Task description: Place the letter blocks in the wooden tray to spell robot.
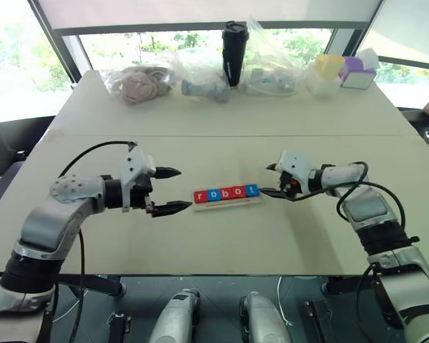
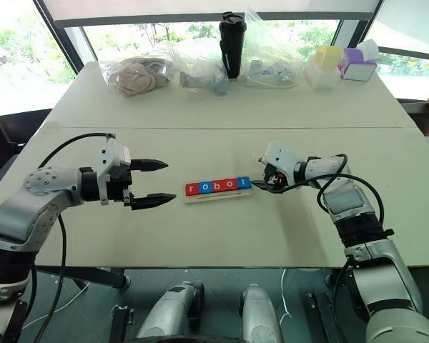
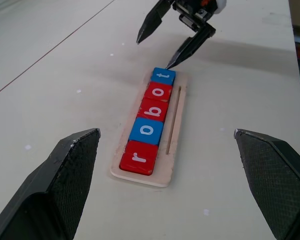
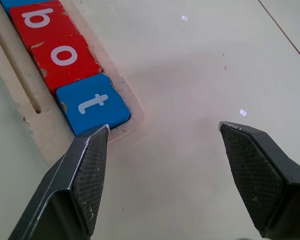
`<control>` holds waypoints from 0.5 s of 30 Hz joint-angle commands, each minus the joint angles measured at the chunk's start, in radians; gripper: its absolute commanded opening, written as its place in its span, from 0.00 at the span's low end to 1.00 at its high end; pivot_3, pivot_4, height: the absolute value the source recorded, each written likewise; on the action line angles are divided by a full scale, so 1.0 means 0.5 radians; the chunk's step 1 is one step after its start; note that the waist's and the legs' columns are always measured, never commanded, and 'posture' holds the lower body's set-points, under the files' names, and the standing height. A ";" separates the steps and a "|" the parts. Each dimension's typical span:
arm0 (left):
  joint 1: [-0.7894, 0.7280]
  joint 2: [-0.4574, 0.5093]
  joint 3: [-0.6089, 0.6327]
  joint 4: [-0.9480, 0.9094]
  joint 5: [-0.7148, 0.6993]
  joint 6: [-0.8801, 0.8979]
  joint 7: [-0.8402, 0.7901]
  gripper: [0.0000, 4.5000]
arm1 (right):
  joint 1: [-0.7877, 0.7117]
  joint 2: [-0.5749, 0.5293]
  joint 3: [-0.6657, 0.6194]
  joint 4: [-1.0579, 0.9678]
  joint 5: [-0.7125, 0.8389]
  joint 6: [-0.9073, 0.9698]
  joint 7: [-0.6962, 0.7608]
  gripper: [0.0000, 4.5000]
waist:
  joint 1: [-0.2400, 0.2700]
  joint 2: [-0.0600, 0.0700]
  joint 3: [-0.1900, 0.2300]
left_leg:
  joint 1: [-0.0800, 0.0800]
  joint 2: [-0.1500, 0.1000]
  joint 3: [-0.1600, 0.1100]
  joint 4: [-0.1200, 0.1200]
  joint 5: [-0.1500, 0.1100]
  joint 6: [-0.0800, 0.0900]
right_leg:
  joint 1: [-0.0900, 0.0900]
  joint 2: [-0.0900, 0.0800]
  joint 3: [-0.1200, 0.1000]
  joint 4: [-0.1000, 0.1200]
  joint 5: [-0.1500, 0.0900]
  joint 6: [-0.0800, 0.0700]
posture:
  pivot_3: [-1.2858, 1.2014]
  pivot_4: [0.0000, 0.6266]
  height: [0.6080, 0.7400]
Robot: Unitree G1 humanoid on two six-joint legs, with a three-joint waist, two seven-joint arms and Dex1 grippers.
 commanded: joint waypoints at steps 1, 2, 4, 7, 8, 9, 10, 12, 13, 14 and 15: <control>-0.019 0.000 0.033 -0.057 -0.012 -0.005 0.014 1.00 | -0.056 0.029 -0.010 -0.003 -0.001 -0.042 -0.012 0.81 | 0.000 0.000 0.000 | 0.000 0.000 0.000 0.000 0.000 0.000 | 0.000 0.000 0.000 0.000 0.000 0.000 | 0.52 0.24 1.00; -0.018 0.001 0.034 -0.058 -0.013 -0.004 0.017 1.00 | -0.057 0.033 -0.010 -0.001 -0.003 -0.043 -0.012 0.81 | 0.000 0.000 0.000 | 0.000 0.000 0.000 0.000 0.000 0.000 | 0.000 0.000 0.000 0.000 0.000 0.000 | 0.52 0.24 1.00; -0.014 0.003 0.037 -0.061 -0.016 -0.002 0.020 1.00 | -0.059 0.027 -0.020 0.003 -0.009 -0.048 -0.019 0.81 | -0.001 0.000 0.000 | 0.000 0.000 0.000 0.000 0.000 0.000 | 0.000 0.001 0.000 0.000 0.001 0.002 | 0.52 0.24 1.00; -0.006 0.008 0.046 -0.067 -0.025 0.011 0.025 1.00 | -0.069 -0.013 -0.043 0.013 -0.029 -0.069 -0.036 0.81 | -0.001 0.000 0.000 | 0.000 0.000 0.000 0.000 0.000 0.000 | 0.000 0.001 0.000 0.000 0.001 0.002 | 0.52 0.24 1.00; -0.005 0.005 0.064 -0.067 -0.053 0.043 0.031 1.00 | -0.075 -0.041 -0.059 0.007 -0.035 -0.074 -0.044 0.81 | 0.000 0.000 0.000 | 0.000 0.000 0.000 0.000 0.000 0.000 | 0.000 0.001 0.000 0.000 0.001 0.002 | 0.52 0.24 1.00; -0.005 0.002 0.076 -0.066 -0.073 0.066 0.036 1.00 | -0.079 -0.059 -0.070 0.002 -0.038 -0.077 -0.050 0.81 | 0.001 0.000 0.000 | 0.000 0.000 0.000 0.000 0.000 0.000 | 0.000 0.001 0.000 0.000 0.001 0.002 | 0.52 0.24 1.00; -0.010 -0.001 0.091 -0.060 -0.089 0.086 0.045 1.00 | -0.085 -0.081 -0.087 -0.010 -0.038 -0.073 -0.059 0.81 | 0.004 0.000 0.000 | 0.000 0.000 0.000 0.000 0.000 0.000 | 0.000 0.000 0.000 0.000 0.001 0.002 | 0.52 0.24 1.00; -0.013 0.003 0.113 -0.052 -0.115 0.122 0.053 1.00 | -0.085 -0.114 -0.115 -0.048 -0.029 -0.055 -0.076 0.81 | 0.003 0.000 0.000 | 0.000 0.000 0.000 0.000 0.000 0.000 | 0.000 0.000 0.000 0.000 0.001 0.001 | 0.52 0.24 1.00; 0.005 0.021 0.126 -0.061 -0.125 0.131 0.044 1.00 | -0.067 -0.136 -0.142 -0.102 -0.020 -0.029 -0.101 0.81 | 0.003 0.000 0.000 | 0.000 0.000 0.000 0.000 0.000 0.000 | 0.000 0.000 0.000 0.000 0.001 0.001 | 0.52 0.24 1.00; 0.044 0.043 0.151 -0.084 -0.136 0.141 0.043 1.00 | -0.021 -0.157 -0.188 -0.194 0.009 0.027 -0.124 0.81 | 0.002 0.000 0.000 | 0.000 0.000 0.000 0.000 0.000 0.000 | 0.000 0.000 0.000 0.000 0.001 0.001 | 0.52 0.24 1.00; 0.071 0.058 0.169 -0.101 -0.143 0.147 0.043 1.00 | 0.013 -0.170 -0.220 -0.262 0.030 0.070 -0.140 0.81 | 0.002 0.000 0.000 | 0.000 0.000 0.000 0.000 0.000 0.000 | 0.000 0.000 0.000 0.000 0.001 0.001 | 0.52 0.24 1.00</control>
